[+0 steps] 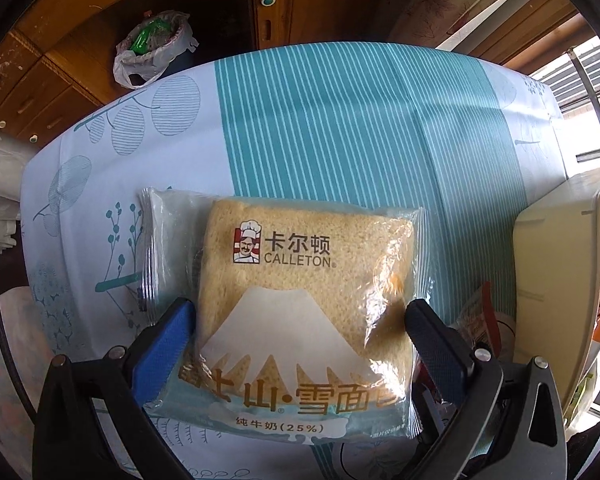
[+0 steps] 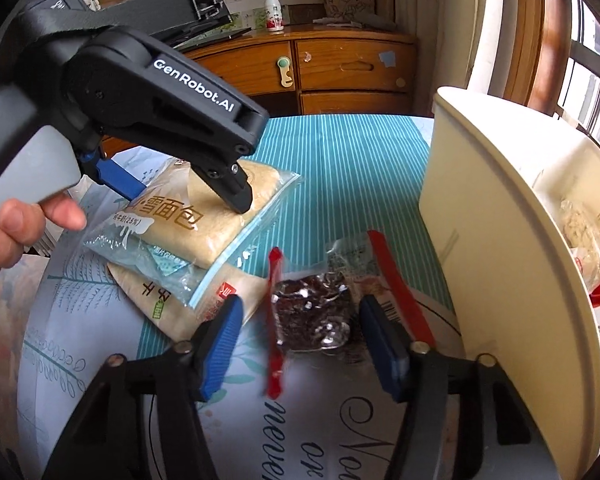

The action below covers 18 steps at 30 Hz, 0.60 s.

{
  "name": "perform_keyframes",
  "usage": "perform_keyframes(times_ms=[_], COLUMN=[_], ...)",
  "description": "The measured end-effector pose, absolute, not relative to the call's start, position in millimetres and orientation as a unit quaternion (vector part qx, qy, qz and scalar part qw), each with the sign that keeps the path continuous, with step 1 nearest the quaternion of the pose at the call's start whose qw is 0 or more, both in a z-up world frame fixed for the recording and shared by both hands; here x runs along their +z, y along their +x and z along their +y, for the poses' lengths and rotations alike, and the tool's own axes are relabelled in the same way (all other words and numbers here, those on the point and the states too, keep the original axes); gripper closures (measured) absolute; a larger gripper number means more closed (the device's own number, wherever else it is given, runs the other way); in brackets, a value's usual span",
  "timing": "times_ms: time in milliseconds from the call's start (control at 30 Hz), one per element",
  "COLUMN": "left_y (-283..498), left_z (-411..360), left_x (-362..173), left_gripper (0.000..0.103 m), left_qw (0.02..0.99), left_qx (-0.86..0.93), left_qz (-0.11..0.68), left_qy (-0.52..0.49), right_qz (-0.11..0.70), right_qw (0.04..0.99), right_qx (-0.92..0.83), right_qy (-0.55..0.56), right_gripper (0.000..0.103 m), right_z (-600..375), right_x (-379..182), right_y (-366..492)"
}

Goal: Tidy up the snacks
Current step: 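Lower the left gripper onto the CALLETON bread bag and close while the right grasps the brown chocolate packet, then lift the bread bag with the left gripper while the right carries the chocolate packet over the tray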

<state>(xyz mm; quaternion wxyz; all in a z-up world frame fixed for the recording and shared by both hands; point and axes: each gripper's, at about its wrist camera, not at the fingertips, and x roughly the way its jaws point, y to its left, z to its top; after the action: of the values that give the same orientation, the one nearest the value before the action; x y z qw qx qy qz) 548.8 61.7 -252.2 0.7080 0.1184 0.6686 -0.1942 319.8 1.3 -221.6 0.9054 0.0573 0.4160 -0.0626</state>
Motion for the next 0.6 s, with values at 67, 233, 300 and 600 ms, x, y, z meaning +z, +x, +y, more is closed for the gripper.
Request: perform_keyframes(times_ms=[67, 233, 300, 600], left_y=[552, 559, 561, 567], left_z=[61, 61, 60, 56], left_x=[-254, -259, -261, -266], left_gripper=[0.000, 0.000, 0.000, 0.000], left_qw=[0.706, 0.703, 0.704, 0.703], left_qx=[-0.194, -0.199, -0.198, -0.197], left_qz=[0.670, 0.673, 0.672, 0.673], left_qy=[0.117, 0.112, 0.113, 0.116], right_qz=[0.418, 0.421, 0.423, 0.433], right_qw=[0.905, 0.903, 0.902, 0.895], right_qx=[-0.066, -0.065, -0.064, -0.052], right_qy=[0.055, 0.061, 0.062, 0.091], right_gripper=[0.054, 0.058, 0.058, 0.059], right_z=[1, -3, -4, -7], right_x=[-222, -221, -221, -220], right_y=[321, 321, 321, 309])
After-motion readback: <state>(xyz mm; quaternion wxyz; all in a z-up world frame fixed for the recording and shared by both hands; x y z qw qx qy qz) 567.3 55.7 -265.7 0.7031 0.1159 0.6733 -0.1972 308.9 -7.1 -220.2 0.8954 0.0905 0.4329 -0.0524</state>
